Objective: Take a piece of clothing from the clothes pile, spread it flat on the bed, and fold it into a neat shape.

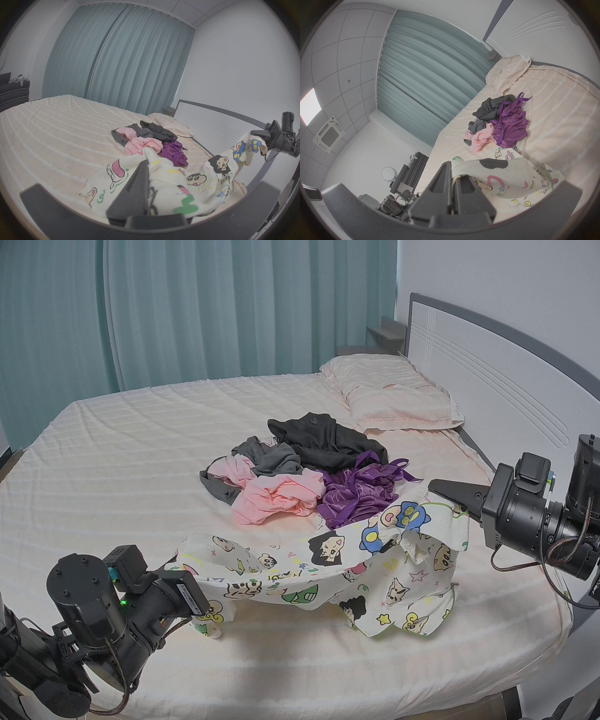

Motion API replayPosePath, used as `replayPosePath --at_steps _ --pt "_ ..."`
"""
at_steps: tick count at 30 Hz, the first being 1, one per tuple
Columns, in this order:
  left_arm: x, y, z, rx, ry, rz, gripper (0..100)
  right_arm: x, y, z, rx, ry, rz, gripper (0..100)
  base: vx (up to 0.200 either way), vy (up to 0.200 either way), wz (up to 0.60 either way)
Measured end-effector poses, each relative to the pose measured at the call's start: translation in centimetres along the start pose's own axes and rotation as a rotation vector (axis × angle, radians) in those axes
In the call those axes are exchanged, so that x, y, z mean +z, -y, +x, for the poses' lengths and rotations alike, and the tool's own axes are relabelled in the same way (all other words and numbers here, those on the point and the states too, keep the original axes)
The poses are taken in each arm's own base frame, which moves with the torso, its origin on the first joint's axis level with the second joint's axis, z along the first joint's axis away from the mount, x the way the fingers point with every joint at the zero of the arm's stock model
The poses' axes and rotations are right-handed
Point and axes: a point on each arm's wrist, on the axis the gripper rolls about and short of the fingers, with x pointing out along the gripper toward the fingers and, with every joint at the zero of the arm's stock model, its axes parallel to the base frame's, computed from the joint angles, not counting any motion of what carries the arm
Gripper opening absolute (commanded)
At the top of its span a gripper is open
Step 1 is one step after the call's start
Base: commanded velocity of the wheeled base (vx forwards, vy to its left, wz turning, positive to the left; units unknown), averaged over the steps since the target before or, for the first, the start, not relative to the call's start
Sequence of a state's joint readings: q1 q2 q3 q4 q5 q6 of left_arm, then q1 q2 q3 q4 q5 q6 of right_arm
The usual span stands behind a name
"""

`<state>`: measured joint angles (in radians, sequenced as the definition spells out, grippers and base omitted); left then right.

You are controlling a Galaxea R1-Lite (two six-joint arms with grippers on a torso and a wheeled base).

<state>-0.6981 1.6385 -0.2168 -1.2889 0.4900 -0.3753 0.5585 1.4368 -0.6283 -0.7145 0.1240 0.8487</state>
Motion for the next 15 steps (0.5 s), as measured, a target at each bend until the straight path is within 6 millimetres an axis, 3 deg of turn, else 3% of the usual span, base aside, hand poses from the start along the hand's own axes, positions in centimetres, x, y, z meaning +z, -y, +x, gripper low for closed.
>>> replayPosePath --at_steps 2,15 --pt "-0.12 -0.03 -0.10 0.000 -0.006 0.001 0 0.01 0.01 0.00 0.000 0.000 0.000 0 -0.200 0.000 0.00" --pt "-0.53 -0.02 -0.47 -0.008 -0.024 0.017 0 -0.03 0.06 0.02 -0.003 -0.001 0.000 0 0.000 0.000 0.00"
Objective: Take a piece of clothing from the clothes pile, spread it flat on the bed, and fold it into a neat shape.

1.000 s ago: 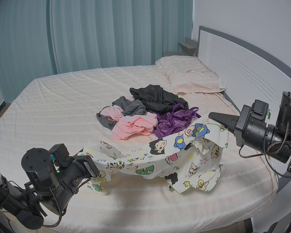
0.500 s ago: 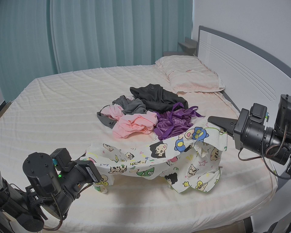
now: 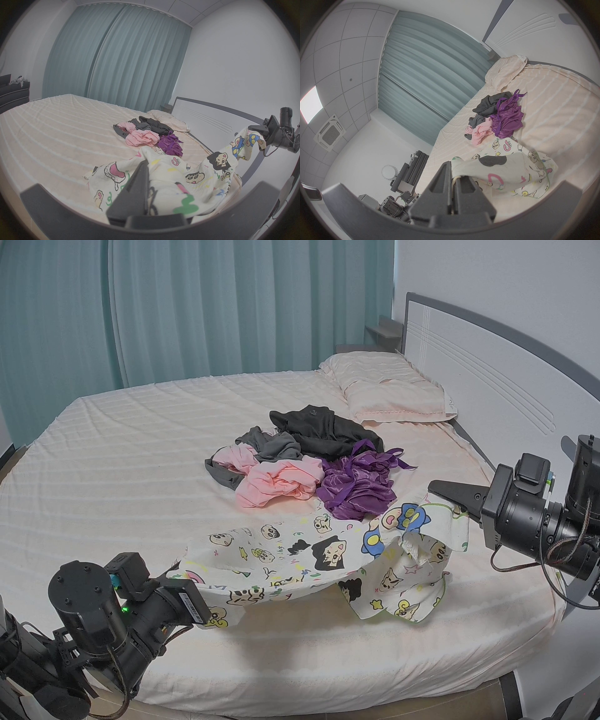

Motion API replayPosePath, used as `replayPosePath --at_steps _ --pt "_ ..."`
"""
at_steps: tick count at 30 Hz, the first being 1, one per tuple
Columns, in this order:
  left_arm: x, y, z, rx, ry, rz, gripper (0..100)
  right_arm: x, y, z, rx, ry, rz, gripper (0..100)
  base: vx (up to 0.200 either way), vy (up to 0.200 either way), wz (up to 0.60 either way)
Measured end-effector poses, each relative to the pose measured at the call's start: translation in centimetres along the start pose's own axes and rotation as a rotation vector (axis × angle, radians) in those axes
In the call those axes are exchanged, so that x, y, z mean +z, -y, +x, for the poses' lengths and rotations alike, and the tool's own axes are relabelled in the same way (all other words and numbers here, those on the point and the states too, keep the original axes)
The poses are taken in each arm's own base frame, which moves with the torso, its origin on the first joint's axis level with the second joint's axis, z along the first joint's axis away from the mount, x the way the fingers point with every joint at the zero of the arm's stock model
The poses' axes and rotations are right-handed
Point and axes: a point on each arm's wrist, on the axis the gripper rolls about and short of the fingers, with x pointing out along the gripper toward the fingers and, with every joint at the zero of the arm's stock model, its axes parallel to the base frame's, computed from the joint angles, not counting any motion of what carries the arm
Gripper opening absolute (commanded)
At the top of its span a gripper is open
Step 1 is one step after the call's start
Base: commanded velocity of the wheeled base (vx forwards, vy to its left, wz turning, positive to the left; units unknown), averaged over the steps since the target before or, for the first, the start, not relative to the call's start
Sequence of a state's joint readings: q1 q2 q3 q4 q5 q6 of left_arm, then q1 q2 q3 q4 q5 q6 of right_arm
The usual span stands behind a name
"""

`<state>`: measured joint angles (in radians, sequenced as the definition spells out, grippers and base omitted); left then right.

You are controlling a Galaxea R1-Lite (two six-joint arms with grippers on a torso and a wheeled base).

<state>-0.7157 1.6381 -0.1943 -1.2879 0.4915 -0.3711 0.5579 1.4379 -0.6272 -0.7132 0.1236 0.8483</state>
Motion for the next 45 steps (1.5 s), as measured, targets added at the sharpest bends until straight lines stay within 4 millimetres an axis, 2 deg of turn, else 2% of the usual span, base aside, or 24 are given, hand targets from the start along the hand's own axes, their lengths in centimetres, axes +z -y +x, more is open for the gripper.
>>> replayPosePath --at_steps 2,25,45 --pt "0.0 0.1 0.0 -0.001 0.002 -0.003 0 0.0 0.0 0.0 -0.001 -0.001 0.000 0 0.000 0.000 0.00" --pt "1.1 -0.4 0.1 0.044 0.058 -0.030 0 0.3 -0.3 0.2 0.012 0.010 -0.003 0 0.000 0.200 0.00" --pt "2.6 -0.8 -0.3 0.060 0.122 -0.060 0 0.5 -1.5 0.4 0.056 0.013 -0.016 0 0.000 0.200 0.00"
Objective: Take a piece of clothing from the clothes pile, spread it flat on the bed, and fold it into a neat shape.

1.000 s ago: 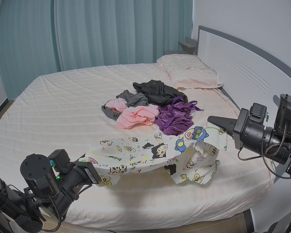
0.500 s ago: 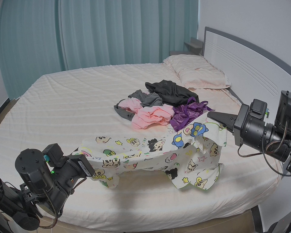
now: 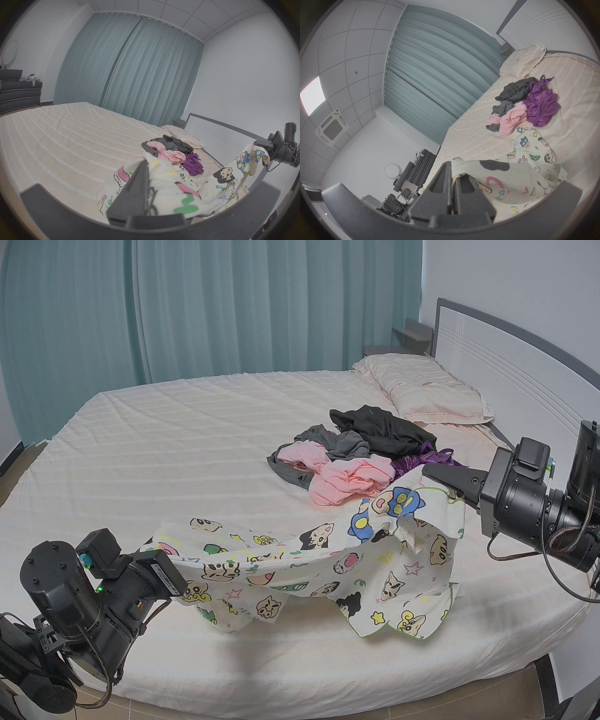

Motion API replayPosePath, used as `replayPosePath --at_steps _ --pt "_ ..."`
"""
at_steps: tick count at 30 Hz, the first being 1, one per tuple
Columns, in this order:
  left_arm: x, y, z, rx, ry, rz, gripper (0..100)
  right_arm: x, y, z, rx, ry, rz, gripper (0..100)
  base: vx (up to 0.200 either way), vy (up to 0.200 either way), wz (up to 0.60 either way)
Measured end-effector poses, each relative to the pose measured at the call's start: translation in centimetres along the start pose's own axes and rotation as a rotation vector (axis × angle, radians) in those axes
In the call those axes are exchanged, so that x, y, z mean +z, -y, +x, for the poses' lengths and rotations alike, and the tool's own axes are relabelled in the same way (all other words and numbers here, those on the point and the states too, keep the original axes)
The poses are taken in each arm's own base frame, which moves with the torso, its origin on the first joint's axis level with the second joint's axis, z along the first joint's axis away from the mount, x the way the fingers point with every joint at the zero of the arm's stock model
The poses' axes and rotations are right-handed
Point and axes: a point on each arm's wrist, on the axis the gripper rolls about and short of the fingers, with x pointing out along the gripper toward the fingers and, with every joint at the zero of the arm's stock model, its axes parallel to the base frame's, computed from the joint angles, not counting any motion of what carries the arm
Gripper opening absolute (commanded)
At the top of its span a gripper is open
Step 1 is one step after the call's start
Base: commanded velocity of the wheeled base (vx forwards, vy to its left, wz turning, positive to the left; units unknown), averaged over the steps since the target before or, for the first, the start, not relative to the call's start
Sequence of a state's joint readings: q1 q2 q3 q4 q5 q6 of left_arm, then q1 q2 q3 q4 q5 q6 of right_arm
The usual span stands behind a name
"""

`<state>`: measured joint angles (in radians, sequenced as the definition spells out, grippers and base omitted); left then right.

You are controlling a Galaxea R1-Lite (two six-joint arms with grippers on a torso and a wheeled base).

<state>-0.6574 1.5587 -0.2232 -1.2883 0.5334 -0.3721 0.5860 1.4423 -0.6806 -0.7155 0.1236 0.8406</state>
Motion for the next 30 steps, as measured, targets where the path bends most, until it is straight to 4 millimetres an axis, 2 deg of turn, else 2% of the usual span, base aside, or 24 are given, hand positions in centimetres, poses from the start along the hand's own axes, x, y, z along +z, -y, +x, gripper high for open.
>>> replayPosePath --at_steps 30 --pt "1.3 -0.1 -0.5 0.017 0.057 -0.017 0 0.4 -1.1 -0.2 0.049 0.025 -0.008 0 0.000 0.200 0.00"
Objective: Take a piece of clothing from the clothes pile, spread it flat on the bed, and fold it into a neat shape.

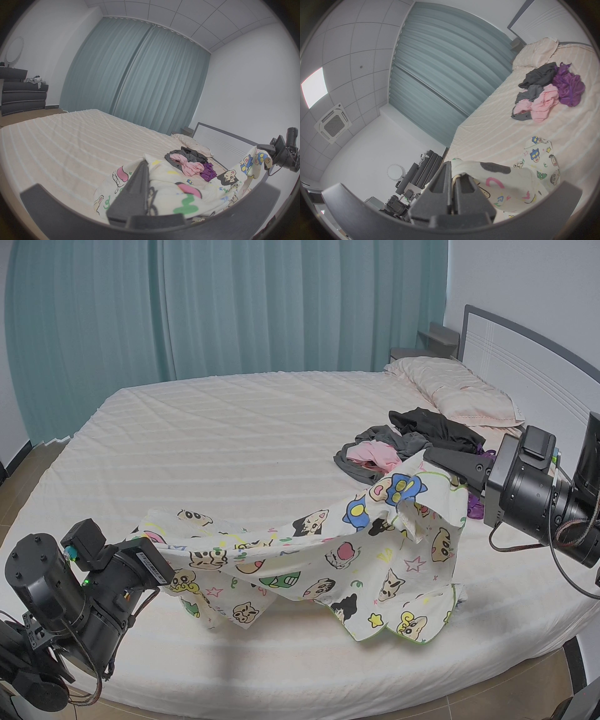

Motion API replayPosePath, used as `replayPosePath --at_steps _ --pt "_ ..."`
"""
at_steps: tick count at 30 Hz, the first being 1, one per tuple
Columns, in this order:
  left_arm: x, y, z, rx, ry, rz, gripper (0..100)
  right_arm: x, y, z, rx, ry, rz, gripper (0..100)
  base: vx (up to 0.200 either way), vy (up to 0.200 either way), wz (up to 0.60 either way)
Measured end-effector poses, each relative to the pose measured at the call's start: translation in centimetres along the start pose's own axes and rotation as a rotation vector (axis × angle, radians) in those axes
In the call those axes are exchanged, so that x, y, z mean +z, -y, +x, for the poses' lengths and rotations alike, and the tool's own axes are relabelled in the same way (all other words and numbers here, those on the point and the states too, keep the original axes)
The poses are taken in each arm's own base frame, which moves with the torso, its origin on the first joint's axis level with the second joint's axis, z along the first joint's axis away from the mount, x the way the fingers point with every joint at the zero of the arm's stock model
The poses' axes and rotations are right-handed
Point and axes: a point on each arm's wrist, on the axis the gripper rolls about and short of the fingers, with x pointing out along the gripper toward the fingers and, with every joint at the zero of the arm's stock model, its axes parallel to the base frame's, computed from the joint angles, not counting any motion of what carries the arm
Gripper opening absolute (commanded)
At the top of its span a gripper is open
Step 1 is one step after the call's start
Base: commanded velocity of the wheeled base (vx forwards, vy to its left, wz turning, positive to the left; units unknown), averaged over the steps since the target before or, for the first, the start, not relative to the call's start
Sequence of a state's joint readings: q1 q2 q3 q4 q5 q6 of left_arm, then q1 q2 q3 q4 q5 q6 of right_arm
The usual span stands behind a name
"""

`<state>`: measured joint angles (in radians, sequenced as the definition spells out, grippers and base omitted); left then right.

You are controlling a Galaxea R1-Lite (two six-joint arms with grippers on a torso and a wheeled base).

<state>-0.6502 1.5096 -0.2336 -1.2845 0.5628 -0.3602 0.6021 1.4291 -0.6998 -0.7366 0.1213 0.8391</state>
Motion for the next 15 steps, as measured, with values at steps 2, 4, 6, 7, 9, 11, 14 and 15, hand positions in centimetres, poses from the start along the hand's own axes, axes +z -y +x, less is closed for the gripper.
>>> replayPosePath --at_steps 2,4,6,7,9,11,14,15 --pt "0.03 0.01 -0.02 -0.001 0.001 -0.001 0 0.11 -0.11 0.01 0.008 0.010 -0.001 0 0.000 0.200 0.00" --pt "0.03 0.01 -0.04 -0.001 0.001 -0.001 0 0.13 -0.10 0.02 0.008 0.011 -0.001 0 0.000 0.200 0.00" --pt "0.03 -0.01 -0.05 -0.001 0.001 -0.001 0 0.10 -0.07 0.04 0.007 0.010 -0.001 0 0.000 0.200 0.00" --pt "0.02 -0.02 -0.06 -0.001 0.001 0.000 0 0.08 -0.03 0.04 0.006 0.010 -0.001 0 0.000 0.200 0.00" --pt "0.01 -0.03 -0.06 0.000 0.000 0.000 0 0.00 0.04 0.06 0.004 0.007 0.000 0 0.000 0.200 0.00" --pt "0.00 -0.06 -0.08 0.000 0.000 0.000 0 -0.06 0.13 0.08 0.000 0.004 0.001 0 0.000 0.200 0.00" --pt "-0.08 -0.12 -0.14 0.001 -0.004 0.003 0 -0.09 0.27 0.05 -0.006 0.004 0.002 0 0.000 0.000 0.00" --pt "-0.12 -0.15 -0.15 0.002 -0.006 0.004 0 -0.10 0.30 0.05 -0.008 0.003 0.002 0 0.000 0.000 0.00"
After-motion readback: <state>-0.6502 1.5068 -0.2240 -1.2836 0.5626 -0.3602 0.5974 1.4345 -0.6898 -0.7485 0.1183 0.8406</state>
